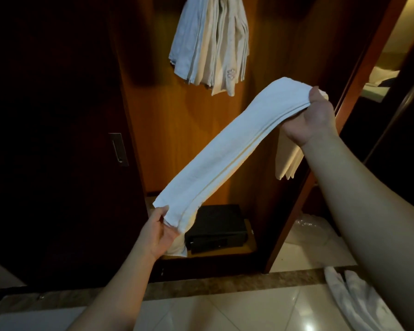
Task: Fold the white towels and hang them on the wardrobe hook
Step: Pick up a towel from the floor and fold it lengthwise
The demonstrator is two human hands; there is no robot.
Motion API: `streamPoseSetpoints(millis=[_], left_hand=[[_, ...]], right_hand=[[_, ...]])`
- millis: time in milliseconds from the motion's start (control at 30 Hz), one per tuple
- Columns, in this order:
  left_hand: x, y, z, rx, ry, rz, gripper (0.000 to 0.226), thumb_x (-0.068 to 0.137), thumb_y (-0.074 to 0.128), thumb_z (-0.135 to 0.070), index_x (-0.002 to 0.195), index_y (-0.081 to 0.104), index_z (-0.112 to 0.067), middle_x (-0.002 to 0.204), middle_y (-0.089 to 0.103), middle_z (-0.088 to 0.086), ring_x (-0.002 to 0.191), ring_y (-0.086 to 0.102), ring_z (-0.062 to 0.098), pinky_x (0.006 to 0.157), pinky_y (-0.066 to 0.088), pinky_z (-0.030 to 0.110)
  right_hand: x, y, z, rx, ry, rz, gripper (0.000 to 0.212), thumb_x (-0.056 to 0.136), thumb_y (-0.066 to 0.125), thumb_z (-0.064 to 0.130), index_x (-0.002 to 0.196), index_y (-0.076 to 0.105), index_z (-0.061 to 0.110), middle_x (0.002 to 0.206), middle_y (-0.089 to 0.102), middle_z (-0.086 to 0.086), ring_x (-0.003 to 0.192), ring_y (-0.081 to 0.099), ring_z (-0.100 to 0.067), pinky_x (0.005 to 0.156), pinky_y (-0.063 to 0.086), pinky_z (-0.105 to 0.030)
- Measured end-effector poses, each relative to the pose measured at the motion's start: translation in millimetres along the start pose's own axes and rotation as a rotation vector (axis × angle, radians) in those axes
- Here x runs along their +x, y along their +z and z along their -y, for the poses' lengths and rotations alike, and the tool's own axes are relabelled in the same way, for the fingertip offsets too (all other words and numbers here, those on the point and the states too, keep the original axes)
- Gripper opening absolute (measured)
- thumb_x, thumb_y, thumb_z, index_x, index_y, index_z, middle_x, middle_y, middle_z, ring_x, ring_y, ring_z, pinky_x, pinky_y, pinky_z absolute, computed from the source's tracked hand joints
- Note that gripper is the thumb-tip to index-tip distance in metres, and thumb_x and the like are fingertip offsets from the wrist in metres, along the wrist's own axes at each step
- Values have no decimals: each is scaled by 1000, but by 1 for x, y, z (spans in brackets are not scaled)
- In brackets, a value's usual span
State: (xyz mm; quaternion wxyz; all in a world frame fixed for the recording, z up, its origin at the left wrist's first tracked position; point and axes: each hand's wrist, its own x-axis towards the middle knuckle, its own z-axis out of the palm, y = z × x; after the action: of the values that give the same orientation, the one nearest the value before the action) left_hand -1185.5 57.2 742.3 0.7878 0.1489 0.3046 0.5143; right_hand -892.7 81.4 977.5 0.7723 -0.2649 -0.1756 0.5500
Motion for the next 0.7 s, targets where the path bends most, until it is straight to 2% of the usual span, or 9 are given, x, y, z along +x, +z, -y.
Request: streamPoseSetpoints(millis=[67,167,300,400,433,500,600,667,700], left_hand=[[-2,6,8,-61,39,18,36,92,52,-17,128,55,-14,121,69,22,105,70,37,86,57,56],[-2,14,22,-120,71,-73,41,88,59,-20,127,57,-7,105,74,17,84,76,27,61,63,37],[3,20,39,-171,67,-139,55,78,68,-25,129,56,-7,110,71,17,78,73,20,43,53,20],[11,25,44,-121,84,-160,36,93,58,-15,129,55,-11,99,71,16,58,63,11,35,39,13],[15,25,45,-57,97,-183,28,98,54,-11,126,56,-13,96,71,16,52,56,9,34,34,13],[24,28,48,116,110,-249,27,100,50,-5,126,54,-10,95,69,17,47,48,8,34,28,16],[31,40,53,329,1,-297,29,99,52,-3,128,51,0,94,67,18,54,53,13,36,35,19],[34,52,55,514,-69,-343,26,99,55,-8,124,56,-1,99,67,17,74,62,21,52,50,25],[35,59,56,639,-70,-373,28,99,57,-13,125,57,-3,109,66,18,91,64,25,70,55,31]], right_hand=[[-5,5,2,17,17,31,40,105,48,35,134,53,7,115,71,-19,100,68,-39,63,61,-49],[-9,16,4,27,39,57,41,106,47,36,133,53,7,115,70,-19,99,68,-39,59,60,-47],[-10,27,9,25,55,73,38,105,49,38,127,55,7,119,69,-19,106,66,-41,74,59,-53],[-8,32,14,6,59,77,39,103,51,38,130,53,9,120,68,-19,108,65,-41,86,54,-58],[-6,33,14,1,62,81,42,103,52,38,133,51,9,121,68,-20,109,65,-41,91,52,-60],[-5,35,11,-17,65,95,45,103,52,40,136,49,10,123,66,-20,112,64,-41,98,48,-63],[-5,44,3,-73,69,145,50,103,47,44,140,48,10,128,64,-19,116,61,-41,105,44,-61],[-7,55,-4,-136,57,169,54,103,46,46,144,45,10,133,61,-19,121,58,-40,107,42,-60],[-7,62,-7,-178,41,169,56,103,47,47,146,43,10,135,59,-18,122,57,-39,108,42,-59]])
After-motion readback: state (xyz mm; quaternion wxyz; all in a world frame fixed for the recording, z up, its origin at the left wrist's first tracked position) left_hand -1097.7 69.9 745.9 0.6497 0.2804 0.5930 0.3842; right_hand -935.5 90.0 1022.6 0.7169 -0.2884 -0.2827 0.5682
